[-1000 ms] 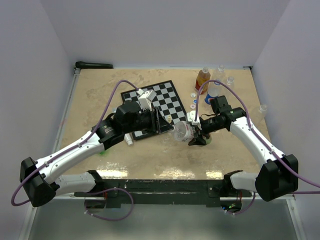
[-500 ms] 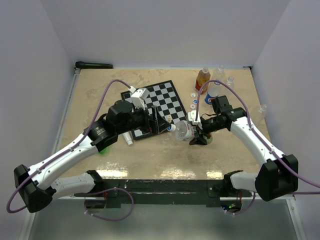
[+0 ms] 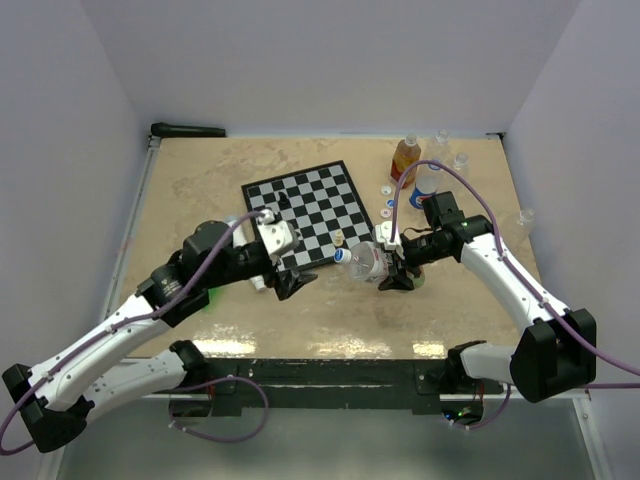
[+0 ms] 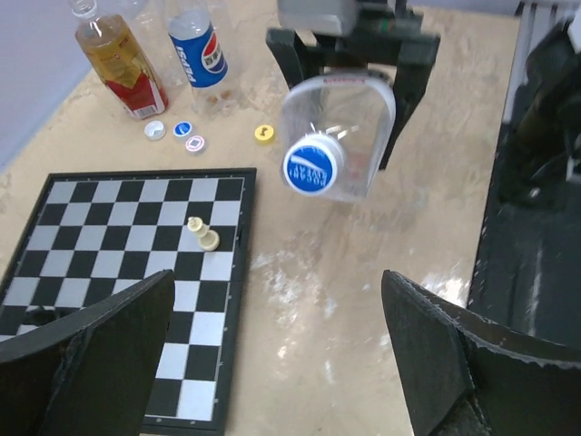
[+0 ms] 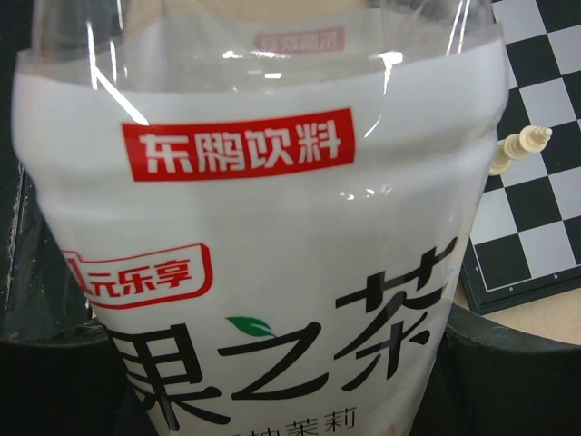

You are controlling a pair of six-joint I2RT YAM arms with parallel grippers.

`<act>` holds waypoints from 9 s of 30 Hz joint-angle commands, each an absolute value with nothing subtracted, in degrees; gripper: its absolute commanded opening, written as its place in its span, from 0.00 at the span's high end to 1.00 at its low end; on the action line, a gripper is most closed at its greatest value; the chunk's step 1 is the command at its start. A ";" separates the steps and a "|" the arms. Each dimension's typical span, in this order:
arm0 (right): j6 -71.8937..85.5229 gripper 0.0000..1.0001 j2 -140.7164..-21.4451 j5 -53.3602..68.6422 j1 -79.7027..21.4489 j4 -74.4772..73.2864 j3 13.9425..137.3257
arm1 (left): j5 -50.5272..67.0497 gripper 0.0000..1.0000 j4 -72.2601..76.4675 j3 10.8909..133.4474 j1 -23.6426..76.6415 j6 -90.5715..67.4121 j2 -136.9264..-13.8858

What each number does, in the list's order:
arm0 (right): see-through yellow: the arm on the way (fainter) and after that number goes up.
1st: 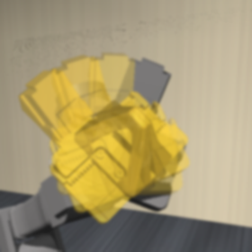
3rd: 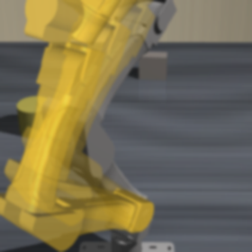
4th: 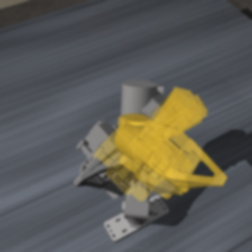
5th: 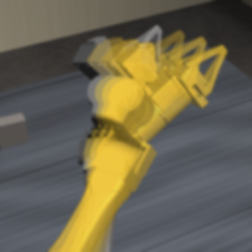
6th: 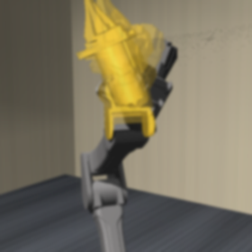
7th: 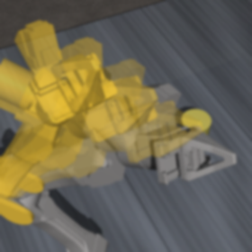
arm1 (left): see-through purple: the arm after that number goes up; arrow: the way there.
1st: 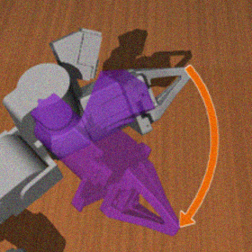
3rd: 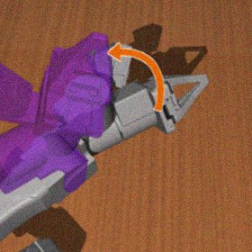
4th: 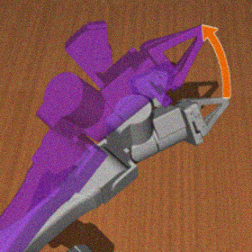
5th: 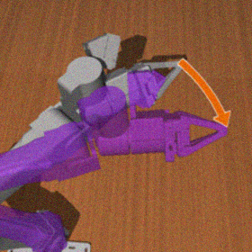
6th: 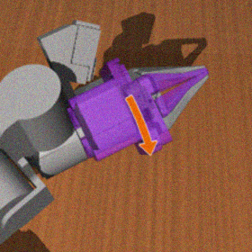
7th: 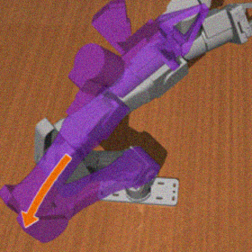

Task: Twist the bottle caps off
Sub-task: Unscrew the bottle cap from the plastic bottle.

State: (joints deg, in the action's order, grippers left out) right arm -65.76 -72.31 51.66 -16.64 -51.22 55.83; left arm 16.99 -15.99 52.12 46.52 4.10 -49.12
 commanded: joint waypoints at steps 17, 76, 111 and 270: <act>-67.76 0.81 -72.42 52.65 -16.52 -52.29 55.99 | 29.79 0.02 3.69 43.77 46.32 25.31 -55.45; -68.38 0.81 -73.74 52.65 -16.61 -53.09 56.07 | 5.45 1.00 -15.56 62.40 46.49 -48.50 -66.71; -68.64 0.81 -73.83 52.21 -16.61 -53.35 55.81 | 22.23 0.00 -6.51 47.82 46.58 28.20 -45.62; -69.79 0.81 -74.79 52.03 -16.61 -54.40 55.99 | 21.25 0.00 2.11 48.61 45.53 19.05 -44.83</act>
State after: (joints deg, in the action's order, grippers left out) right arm -68.71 -75.37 51.51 -16.49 -53.80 55.75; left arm 15.70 -4.36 51.29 45.71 7.57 -46.59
